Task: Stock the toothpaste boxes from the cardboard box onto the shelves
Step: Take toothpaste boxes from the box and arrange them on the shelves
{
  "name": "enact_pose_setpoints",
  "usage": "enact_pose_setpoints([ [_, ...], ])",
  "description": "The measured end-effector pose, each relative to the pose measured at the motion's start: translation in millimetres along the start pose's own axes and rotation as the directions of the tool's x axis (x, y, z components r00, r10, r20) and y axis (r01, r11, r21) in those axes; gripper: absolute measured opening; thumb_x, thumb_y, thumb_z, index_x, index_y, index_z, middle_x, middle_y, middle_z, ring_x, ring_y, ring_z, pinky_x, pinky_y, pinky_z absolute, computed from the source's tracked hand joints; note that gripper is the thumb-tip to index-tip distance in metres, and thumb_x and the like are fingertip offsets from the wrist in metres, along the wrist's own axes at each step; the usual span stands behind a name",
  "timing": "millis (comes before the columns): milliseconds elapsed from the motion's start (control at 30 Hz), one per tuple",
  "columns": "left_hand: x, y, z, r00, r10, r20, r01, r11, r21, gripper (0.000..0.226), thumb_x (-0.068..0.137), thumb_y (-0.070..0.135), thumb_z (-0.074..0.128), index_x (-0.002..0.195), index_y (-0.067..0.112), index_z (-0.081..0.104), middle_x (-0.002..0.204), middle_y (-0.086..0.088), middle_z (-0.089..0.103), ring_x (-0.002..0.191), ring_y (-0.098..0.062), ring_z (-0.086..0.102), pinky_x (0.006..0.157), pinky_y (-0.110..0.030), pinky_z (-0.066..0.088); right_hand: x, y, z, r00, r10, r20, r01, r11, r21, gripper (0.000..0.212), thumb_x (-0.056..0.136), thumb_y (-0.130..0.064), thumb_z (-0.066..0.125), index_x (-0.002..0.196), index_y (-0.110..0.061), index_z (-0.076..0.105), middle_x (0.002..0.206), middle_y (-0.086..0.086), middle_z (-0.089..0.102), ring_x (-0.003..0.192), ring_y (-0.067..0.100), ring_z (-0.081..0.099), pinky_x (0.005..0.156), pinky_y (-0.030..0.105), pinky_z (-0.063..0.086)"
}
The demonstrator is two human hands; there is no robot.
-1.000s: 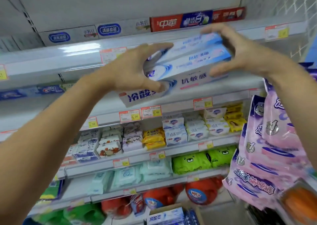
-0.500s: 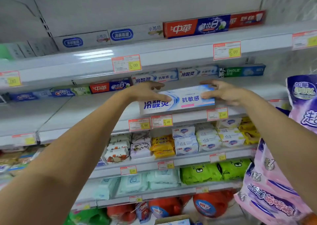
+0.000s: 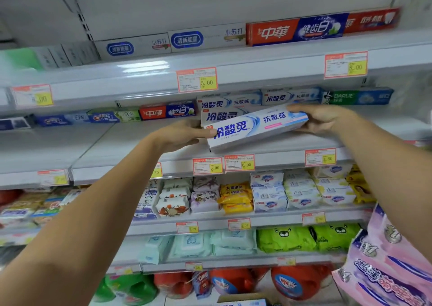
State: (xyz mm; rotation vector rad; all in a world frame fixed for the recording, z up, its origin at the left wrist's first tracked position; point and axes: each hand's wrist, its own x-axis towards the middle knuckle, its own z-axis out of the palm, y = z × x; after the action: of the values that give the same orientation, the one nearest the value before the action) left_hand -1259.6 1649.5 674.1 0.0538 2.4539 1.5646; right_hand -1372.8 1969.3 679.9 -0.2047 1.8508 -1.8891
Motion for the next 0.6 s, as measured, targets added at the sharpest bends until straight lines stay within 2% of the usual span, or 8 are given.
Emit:
enact_pose_setpoints([
  [67,0,1,-1,1.000,0.000,0.031,0.002,0.998,-0.067,0.076,0.068,0.032,0.081,0.132,0.013,0.046,0.128,-0.003,0.062,0.123,-0.017,0.055,0.109,-0.035,0.039,2,-4,4,1.000,0.006,-0.019,-0.006,1.000,0.005,0.025,0.076,-0.017,0.067,0.098,-0.007,0.060,0.092,0.010,0.072,0.079,0.016,0.071,0.066,0.031,0.060],
  [133,0,7,0,0.995,-0.056,0.078,0.064,0.992,-0.112,0.061,0.073,0.019,0.078,0.126,0.006,0.050,0.123,-0.009,0.063,0.119,-0.021,0.058,0.103,-0.032,0.046,4,-9,6,0.998,0.047,-0.033,-0.047,0.999,0.010,0.037,0.071,-0.018,0.071,0.104,-0.008,0.060,0.098,0.012,0.072,0.090,0.021,0.068,0.070,0.037,0.060],
  [267,2,26,5,0.969,-0.213,0.122,0.229,0.965,-0.132,0.028,0.081,0.015,0.064,0.107,0.006,0.060,0.103,-0.006,0.068,0.102,-0.018,0.063,0.090,-0.024,0.053,7,-22,3,0.987,0.160,-0.019,-0.159,0.987,0.011,0.065,0.051,-0.020,0.088,0.109,-0.010,0.062,0.107,0.016,0.071,0.098,0.029,0.068,0.075,0.046,0.058],
  [333,3,31,7,0.975,-0.204,0.093,0.221,0.941,-0.256,0.026,0.079,0.017,0.064,0.103,0.008,0.060,0.096,-0.007,0.068,0.096,-0.018,0.064,0.084,-0.024,0.055,10,-26,-2,0.981,0.194,-0.003,-0.194,0.980,0.042,0.089,0.029,-0.019,0.098,0.111,-0.012,0.064,0.110,0.014,0.070,0.101,0.031,0.067,0.081,0.048,0.054],
  [400,6,32,5,0.987,-0.159,0.008,0.151,0.916,-0.371,0.021,0.083,0.016,0.063,0.102,0.007,0.059,0.097,-0.010,0.069,0.096,-0.021,0.065,0.083,-0.027,0.056,15,-29,-7,0.986,0.165,0.013,-0.165,0.984,0.065,0.102,0.020,-0.020,0.099,0.115,-0.014,0.063,0.113,0.013,0.069,0.105,0.029,0.065,0.086,0.045,0.051],
  [467,12,28,3,0.987,-0.111,-0.117,0.054,0.910,-0.410,0.021,0.087,0.007,0.061,0.108,0.005,0.060,0.104,-0.011,0.068,0.103,-0.024,0.064,0.084,-0.028,0.056,19,-27,-6,0.991,0.129,0.029,-0.131,0.989,0.071,0.104,0.023,-0.021,0.099,0.119,-0.014,0.060,0.118,0.013,0.067,0.110,0.027,0.063,0.091,0.042,0.051],
  [500,15,25,3,0.979,-0.091,-0.183,0.009,0.914,-0.406,0.025,0.087,0.002,0.061,0.111,0.004,0.059,0.108,-0.010,0.067,0.109,-0.025,0.062,0.085,-0.028,0.054,22,-25,-5,0.993,0.108,0.043,-0.111,0.991,0.068,0.098,0.030,-0.021,0.098,0.120,-0.013,0.059,0.121,0.014,0.065,0.110,0.026,0.063,0.090,0.041,0.053],
  [600,21,10,5,0.948,-0.027,-0.317,-0.062,0.961,-0.268,0.034,0.082,-0.008,0.063,0.113,0.002,0.059,0.117,-0.009,0.063,0.119,-0.026,0.056,0.092,-0.027,0.049,22,-14,6,0.996,0.066,0.065,-0.060,0.994,-0.093,0.063,0.065,-0.012,0.078,0.123,-0.008,0.055,0.124,0.012,0.062,0.103,0.022,0.064,0.080,0.032,0.058],
])
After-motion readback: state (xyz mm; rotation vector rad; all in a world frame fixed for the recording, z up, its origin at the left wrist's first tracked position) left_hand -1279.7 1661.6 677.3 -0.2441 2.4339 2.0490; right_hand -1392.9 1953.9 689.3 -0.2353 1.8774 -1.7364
